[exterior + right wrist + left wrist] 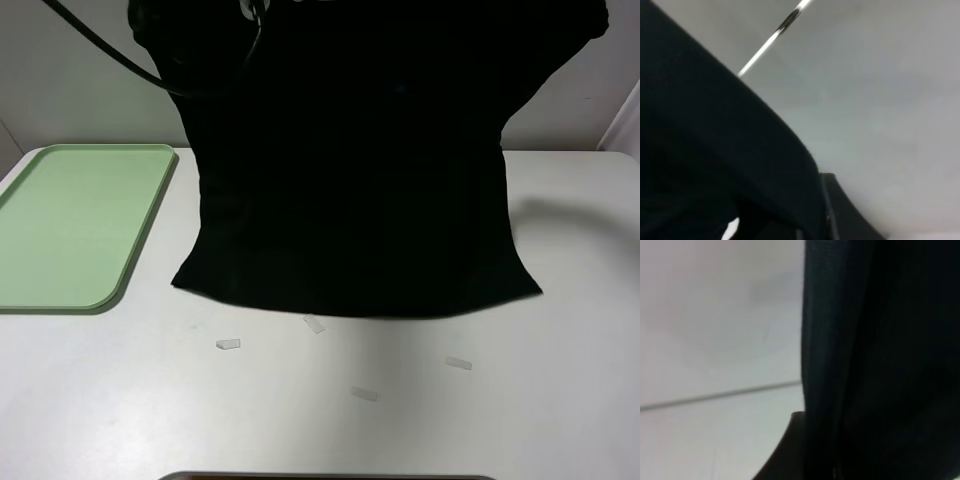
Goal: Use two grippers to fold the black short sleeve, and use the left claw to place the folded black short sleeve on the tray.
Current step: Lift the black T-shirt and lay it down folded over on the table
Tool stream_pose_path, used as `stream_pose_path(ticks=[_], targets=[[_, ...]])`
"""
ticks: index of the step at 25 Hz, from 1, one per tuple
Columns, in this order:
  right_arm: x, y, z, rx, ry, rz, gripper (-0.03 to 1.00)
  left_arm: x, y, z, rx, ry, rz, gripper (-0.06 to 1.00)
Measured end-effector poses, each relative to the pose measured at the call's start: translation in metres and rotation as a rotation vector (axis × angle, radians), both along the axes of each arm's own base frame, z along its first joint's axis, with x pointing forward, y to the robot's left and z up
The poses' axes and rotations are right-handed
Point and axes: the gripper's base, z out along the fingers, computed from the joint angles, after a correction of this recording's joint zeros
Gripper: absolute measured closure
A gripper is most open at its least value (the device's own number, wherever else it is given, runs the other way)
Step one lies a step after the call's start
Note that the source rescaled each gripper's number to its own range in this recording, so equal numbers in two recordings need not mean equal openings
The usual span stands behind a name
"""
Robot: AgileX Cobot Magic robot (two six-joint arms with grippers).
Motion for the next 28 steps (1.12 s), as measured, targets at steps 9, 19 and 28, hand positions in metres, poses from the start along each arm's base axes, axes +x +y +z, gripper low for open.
stream_pose_path(ticks=[9, 19, 28], targets=[[0.027, -0.008, -0.048, 0.0, 0.122, -0.036, 0.97, 0.027, -0.011, -0.062, -0.161, 0.152, 0.099, 0.94], [0.025, -0.009, -0.119, -0.004, 0.398, -0.071, 0.97, 0.034, -0.018, -0.125, -0.136, 0.363, 0.15, 0.94], [0.043, -0.012, -0.106, -0.014, 0.137, -0.024, 0.97, 0.053, -0.018, -0.116, -0.105, 0.153, -0.012, 0.94]])
